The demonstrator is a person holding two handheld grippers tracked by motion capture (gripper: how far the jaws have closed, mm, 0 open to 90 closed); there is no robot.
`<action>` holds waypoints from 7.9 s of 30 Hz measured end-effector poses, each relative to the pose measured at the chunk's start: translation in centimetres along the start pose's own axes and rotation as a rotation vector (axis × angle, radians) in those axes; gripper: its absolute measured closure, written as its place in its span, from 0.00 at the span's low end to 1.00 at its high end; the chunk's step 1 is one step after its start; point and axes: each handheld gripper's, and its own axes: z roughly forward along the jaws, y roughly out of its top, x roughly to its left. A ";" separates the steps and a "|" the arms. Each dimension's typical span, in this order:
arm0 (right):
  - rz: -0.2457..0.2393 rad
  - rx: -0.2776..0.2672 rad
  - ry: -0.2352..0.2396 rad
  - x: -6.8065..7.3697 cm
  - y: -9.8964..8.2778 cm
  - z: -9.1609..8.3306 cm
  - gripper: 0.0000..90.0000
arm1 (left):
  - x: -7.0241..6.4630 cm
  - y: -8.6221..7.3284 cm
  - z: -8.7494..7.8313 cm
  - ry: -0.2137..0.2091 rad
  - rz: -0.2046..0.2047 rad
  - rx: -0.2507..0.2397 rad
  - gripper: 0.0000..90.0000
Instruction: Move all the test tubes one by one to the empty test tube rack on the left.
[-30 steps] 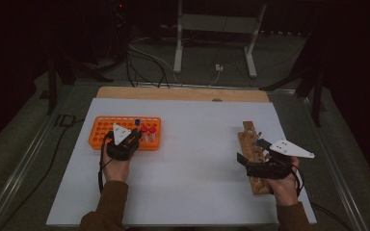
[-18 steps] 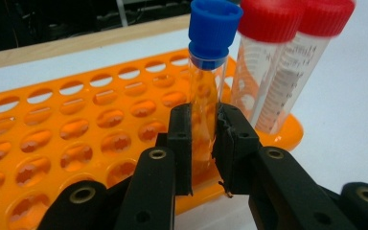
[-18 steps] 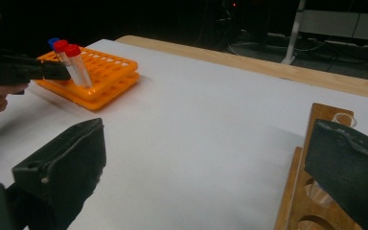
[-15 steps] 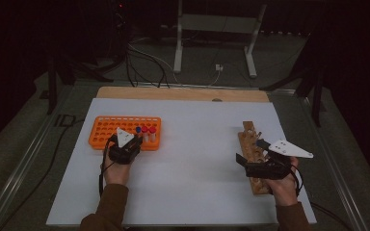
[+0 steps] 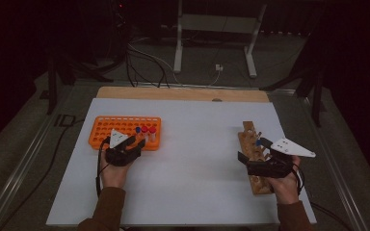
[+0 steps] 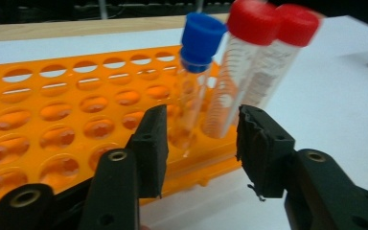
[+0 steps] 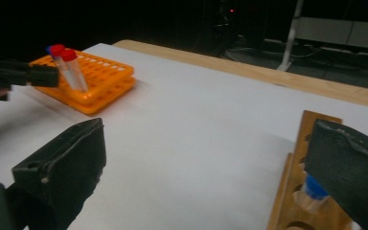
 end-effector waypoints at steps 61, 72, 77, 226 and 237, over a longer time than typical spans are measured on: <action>-0.005 0.121 -0.185 -5.0 -1.6 1.7 0.85 | -4.4 2.0 -3.4 -0.112 0.042 -0.104 0.01; -0.003 0.062 -0.181 -4.5 -0.4 0.1 0.85 | -5.0 2.1 -3.2 -0.123 0.059 -0.094 0.01; -0.007 0.024 -0.182 -4.3 0.5 -0.9 0.85 | -5.3 2.2 -3.3 -0.121 0.072 -0.096 0.01; 0.034 0.051 0.107 1.9 0.5 2.1 0.00 | -5.6 3.4 -2.9 -0.105 0.152 -0.130 0.86; 0.043 0.049 0.112 1.7 0.5 2.1 0.00 | -3.1 3.5 -3.1 -0.031 0.142 -0.133 0.86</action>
